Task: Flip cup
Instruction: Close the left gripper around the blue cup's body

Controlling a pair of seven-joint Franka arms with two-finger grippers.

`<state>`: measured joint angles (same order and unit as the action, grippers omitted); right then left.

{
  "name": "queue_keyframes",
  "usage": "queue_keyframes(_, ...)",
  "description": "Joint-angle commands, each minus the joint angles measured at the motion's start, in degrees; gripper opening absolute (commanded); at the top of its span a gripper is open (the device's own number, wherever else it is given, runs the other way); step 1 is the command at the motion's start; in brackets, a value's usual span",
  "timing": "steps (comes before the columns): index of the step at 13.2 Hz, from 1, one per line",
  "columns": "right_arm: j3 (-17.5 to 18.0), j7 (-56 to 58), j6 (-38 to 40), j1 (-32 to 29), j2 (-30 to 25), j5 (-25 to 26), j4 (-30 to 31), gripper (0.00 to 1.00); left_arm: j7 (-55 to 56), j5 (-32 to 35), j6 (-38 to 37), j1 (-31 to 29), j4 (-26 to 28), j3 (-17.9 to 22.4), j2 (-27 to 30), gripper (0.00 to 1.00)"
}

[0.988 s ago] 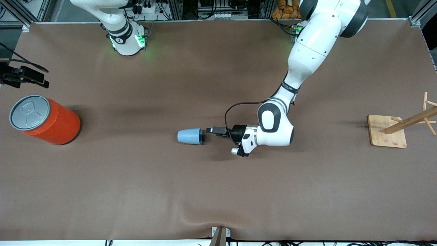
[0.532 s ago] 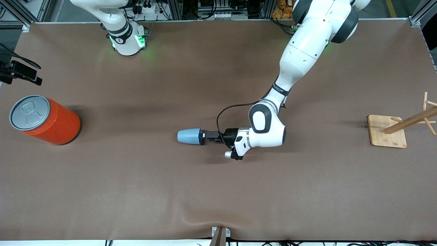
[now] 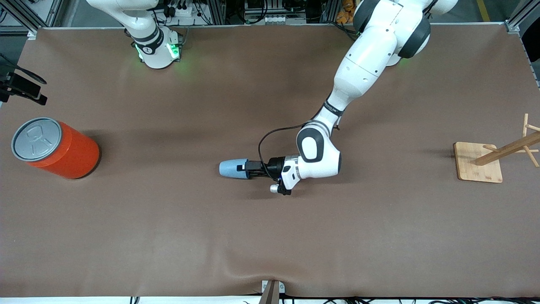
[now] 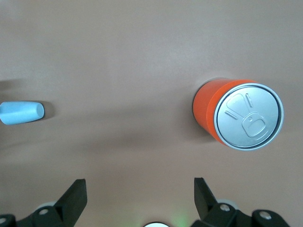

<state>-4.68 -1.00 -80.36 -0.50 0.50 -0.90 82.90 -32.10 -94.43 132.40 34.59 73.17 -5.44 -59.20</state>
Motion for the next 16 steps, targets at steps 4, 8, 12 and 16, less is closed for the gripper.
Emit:
queue_keyframes(4,0.5,-1.3,-3.9,-0.6,0.8,0.5,-1.0,1.00,-1.9,-3.3,1.4,2.2,-2.3,0.5,-1.4,0.26)
queue_keyframes(8,0.7,-1.2,-3.7,-0.4,1.2,0.4,-1.2,1.00,-4.8,-2.6,1.3,1.6,-1.4,0.8,-0.8,0.00)
queue_keyframes(12,0.7,-1.2,-3.7,0.3,1.1,0.5,-1.3,1.00,-2.8,-2.0,1.2,1.6,-1.3,0.9,1.5,0.00)
queue_keyframes(16,0.7,-1.2,-3.4,0.3,1.1,0.5,-1.3,1.00,8.8,6.2,1.3,1.7,-1.2,1.4,6.4,0.00)
